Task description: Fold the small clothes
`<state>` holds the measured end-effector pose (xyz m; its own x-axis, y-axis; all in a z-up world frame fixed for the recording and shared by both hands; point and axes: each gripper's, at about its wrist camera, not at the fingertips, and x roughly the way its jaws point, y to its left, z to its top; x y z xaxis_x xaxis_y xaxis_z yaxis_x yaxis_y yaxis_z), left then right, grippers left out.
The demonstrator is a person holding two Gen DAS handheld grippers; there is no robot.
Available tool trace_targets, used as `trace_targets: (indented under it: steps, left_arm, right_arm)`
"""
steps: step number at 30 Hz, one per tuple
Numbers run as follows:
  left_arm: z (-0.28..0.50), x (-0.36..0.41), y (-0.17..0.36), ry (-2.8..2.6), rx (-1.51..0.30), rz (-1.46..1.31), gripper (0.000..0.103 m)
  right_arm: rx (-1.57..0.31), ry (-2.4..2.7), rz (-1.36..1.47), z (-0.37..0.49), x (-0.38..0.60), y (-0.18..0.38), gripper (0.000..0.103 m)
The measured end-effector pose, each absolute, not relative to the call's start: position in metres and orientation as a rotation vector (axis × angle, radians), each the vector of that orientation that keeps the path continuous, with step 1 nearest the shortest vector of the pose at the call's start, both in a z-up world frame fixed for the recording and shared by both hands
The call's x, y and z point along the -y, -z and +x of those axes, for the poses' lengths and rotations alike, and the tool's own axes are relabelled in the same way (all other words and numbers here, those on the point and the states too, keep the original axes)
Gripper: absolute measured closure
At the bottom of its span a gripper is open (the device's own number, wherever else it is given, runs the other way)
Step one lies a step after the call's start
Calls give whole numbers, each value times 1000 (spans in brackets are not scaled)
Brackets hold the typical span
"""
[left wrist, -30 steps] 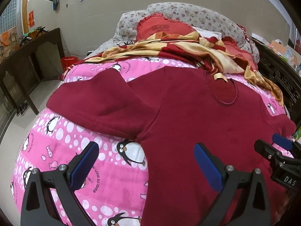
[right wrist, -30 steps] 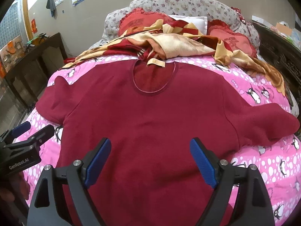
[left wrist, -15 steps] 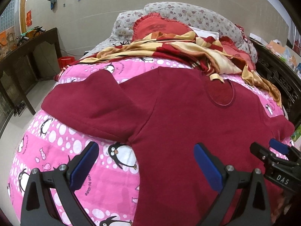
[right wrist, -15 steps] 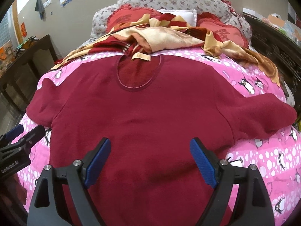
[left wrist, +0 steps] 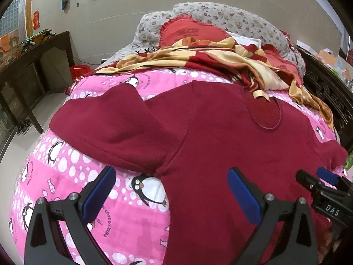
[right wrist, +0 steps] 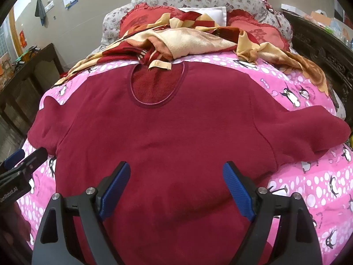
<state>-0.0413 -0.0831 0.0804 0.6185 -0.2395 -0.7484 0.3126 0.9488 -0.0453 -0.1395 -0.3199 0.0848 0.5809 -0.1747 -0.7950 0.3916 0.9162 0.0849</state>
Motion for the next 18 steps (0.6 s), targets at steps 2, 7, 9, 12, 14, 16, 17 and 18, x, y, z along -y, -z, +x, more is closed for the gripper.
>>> trace_targets:
  steps: [2, 7, 9, 12, 14, 16, 17, 18]
  left_arm:
    - [-40, 82, -80, 318, -848, 92, 0]
    - [-38, 79, -78, 313, -851, 91, 0]
    - [-35, 76, -78, 308, -853, 86, 0]
    - [-30, 71, -77, 298, -858, 77, 0]
    - [-27, 66, -76, 292, -860, 71, 0]
    - [-24, 62, -75, 285, -864, 66, 0]
    - [-21, 58, -75, 279, -867, 60, 0]
    - [-19, 54, -74, 273, -868, 51, 0]
  right_arm:
    - [-892, 340, 265, -139, 320, -85, 0]
    - [-898, 340, 268, -135, 320, -83, 0]
    - [-903, 336, 265, -133, 319, -82, 0]
    - [-904, 329, 267, -132, 318, -82, 0]
    - [-905, 323, 268, -130, 317, -81, 0]
    - [-907, 320, 263, -128, 315, -81, 0]
    - [-908, 317, 260, -126, 314, -81, 0]
    - [-909, 314, 260, -125, 313, -81, 0]
